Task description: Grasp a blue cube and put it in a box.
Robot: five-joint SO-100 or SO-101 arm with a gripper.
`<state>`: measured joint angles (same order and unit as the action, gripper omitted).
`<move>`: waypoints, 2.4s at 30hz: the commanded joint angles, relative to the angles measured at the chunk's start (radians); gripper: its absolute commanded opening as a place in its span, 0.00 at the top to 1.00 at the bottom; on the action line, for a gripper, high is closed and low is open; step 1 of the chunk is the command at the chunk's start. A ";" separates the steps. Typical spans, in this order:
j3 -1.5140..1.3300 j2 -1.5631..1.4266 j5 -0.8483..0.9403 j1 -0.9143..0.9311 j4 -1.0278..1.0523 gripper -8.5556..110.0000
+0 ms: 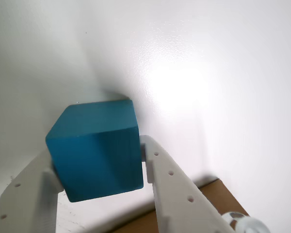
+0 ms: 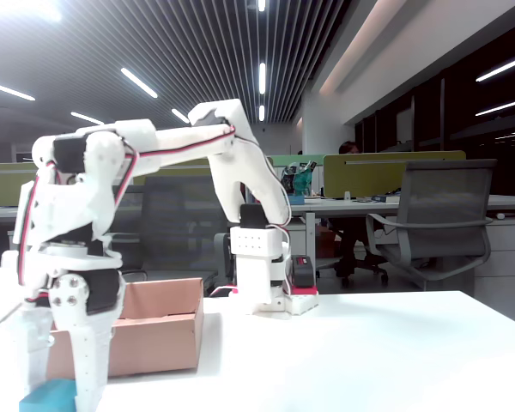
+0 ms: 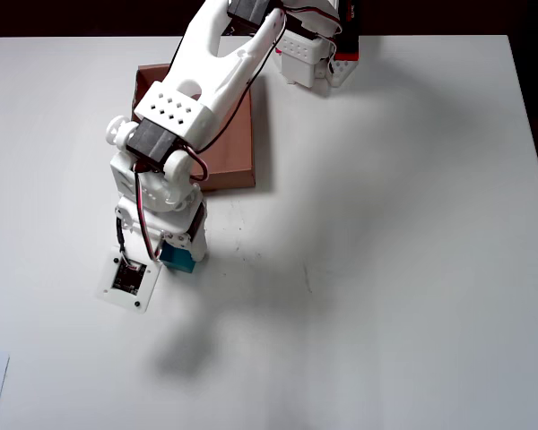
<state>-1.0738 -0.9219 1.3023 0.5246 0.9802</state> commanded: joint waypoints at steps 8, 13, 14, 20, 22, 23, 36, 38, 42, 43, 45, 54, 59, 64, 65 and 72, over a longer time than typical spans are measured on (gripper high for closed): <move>0.015 -0.032 -0.014 -0.006 -0.012 0.84; 0.012 -0.072 -0.034 -0.005 -0.009 0.84; 0.012 -0.083 -0.037 -0.005 -0.005 0.84; 0.011 -0.153 -0.058 -0.006 0.031 0.84; 0.011 -0.179 -0.067 -0.008 0.046 0.84; 0.011 -0.193 -0.072 -0.008 0.055 0.85; -0.069 -0.426 -0.132 0.037 0.176 0.85; -0.094 -0.465 -0.144 0.054 0.187 0.85; -0.147 -0.558 -0.167 0.092 0.227 0.85; -0.164 -0.584 -0.173 0.100 0.241 0.85; -0.195 -0.632 -0.204 0.115 0.262 0.85; -0.377 -0.833 -0.229 0.242 0.328 0.85; -0.554 -0.976 -0.262 0.305 0.328 0.85; -0.709 -1.081 -0.268 0.354 0.319 0.85; -0.738 -1.097 -0.268 0.360 0.314 0.85; -0.937 -1.193 -0.291 0.368 0.221 0.85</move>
<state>-1.9926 -2.0632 1.0186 0.8897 1.2318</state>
